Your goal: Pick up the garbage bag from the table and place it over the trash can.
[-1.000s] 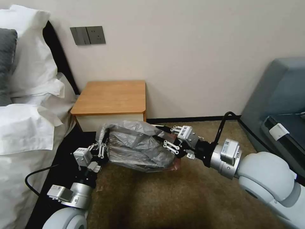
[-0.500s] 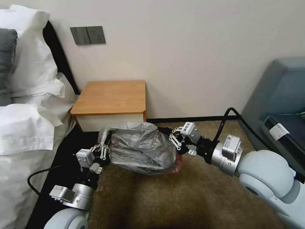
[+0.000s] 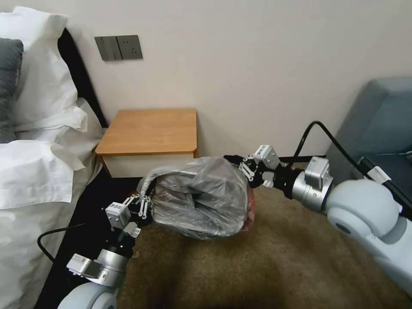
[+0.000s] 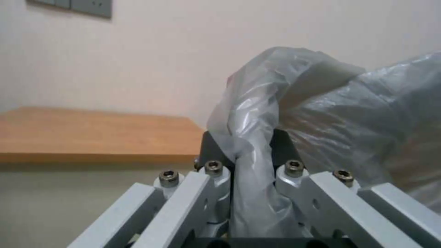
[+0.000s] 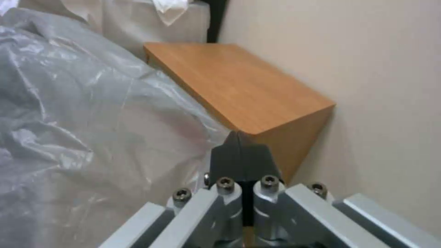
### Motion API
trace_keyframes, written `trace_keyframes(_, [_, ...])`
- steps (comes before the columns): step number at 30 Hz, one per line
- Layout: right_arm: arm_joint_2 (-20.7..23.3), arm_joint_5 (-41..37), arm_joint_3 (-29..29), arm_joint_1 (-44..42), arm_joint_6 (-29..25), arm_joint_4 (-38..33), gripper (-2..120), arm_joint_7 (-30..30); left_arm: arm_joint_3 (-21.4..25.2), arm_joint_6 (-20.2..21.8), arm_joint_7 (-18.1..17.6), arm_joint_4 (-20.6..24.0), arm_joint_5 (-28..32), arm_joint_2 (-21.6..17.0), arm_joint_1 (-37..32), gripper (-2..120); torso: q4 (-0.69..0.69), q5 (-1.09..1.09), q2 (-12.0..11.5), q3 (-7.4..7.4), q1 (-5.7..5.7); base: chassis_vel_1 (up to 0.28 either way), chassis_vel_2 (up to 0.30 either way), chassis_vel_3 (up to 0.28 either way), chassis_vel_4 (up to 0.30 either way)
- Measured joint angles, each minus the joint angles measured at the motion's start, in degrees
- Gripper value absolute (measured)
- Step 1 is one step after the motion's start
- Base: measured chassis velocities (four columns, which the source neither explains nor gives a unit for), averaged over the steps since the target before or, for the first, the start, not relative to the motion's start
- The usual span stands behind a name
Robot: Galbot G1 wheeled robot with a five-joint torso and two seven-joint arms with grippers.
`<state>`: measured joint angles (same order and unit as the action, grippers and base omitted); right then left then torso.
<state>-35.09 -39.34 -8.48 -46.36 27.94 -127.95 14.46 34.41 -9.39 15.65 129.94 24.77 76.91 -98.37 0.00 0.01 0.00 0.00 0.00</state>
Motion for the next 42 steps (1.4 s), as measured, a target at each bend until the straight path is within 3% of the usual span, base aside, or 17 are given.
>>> trace_keyframes(8, [1.19, -6.27, 4.00, 4.16, -1.20, 5.62, 0, 6.32, 0.38, -0.16, 1.70, -0.07, 3.11, -0.08, 0.12, 8, 0.00, -0.01, 0.00, 0.00, 0.00, 0.000, 0.000, 0.000, 0.000])
trace_keyframes(12, [0.07, -6.26, 5.12, 4.41, -1.51, 7.51, 0, 5.47, 0.38, 0.66, 0.92, -0.70, 4.17, 0.06, 0.17, 8, 0.00, 0.00, 0.00, 0.00, 0.00, 0.000, 0.000, 0.000, 0.000])
trace_keyframes(17, [0.19, -10.66, 2.27, 3.14, -0.46, 7.70, 0, 3.14, 0.92, 1.56, -1.01, -1.77, 7.38, 0.17, 0.59, 8, 0.01, -0.01, 0.00, 0.00, 0.00, 0.000, 0.000, 0.000, 0.000])
trace_keyframes(22, [1.06, -24.56, -1.14, 0.02, 0.60, 6.64, 17, -6.10, 1.92, 2.29, -0.99, -3.19, 12.91, 0.28, 1.64, 8, -0.01, -0.01, 0.00, 0.00, 0.00, 0.000, 0.000, 0.000, 0.000])
trace_keyframes(25, [-0.58, -47.25, -2.68, 0.17, 2.56, 4.61, 29, -20.99, 2.15, 2.31, 0.42, -4.29, 14.75, 0.07, 1.97, 8, -0.01, -0.01, 0.00, 0.00, 0.00, 0.000, 0.000, 0.000, 0.000])
trace_keyframes(26, [-0.58, -47.25, -2.68, 0.17, 2.56, 4.61, 29, -20.99, 2.15, 2.31, 0.42, -4.29, 14.75, 0.07, 1.97, 8, -0.01, -0.01, 0.00, 0.00, 0.00, 0.000, 0.000, 0.000, 0.000])
trace_keyframes(29, [-3.52, -68.40, -3.33, 3.03, 4.27, 3.13, 44, -34.63, 2.25, 2.30, 1.35, -4.54, 15.56, -0.15, 2.04, 8, 0.00, -0.02, 0.00, 0.00, 0.00, 0.000, 0.000, 0.000, 0.000])
trace_keyframes(31, [-4.30, -72.17, -3.32, 3.88, 4.78, 3.10, 46, -37.22, 2.26, 2.30, 1.46, -4.54, 15.66, -0.20, 2.05, 8, 0.01, -0.01, 0.00, 0.00, 0.00, 0.000, 0.000, 0.000, 0.000])
trace_keyframes(34, [-6.69, -81.75, -2.45, 5.73, 5.50, 3.31, 61, -43.45, 2.35, 2.32, 1.56, -4.37, 16.24, -0.40, 2.06, 8, 0.02, -0.01, 0.00, 0.00, 0.00, 0.000, 0.000, 0.000, 0.000])
trace_keyframes(42, [-6.58, -87.56, -2.77, 4.10, 5.30, 1.48, 88, -45.02, 2.52, 2.56, 1.52, -4.25, 16.88, -0.71, 2.35, 8, 0.00, -0.02, 0.00, 0.00, 0.00, 0.000, 0.000, 0.000, 0.000])
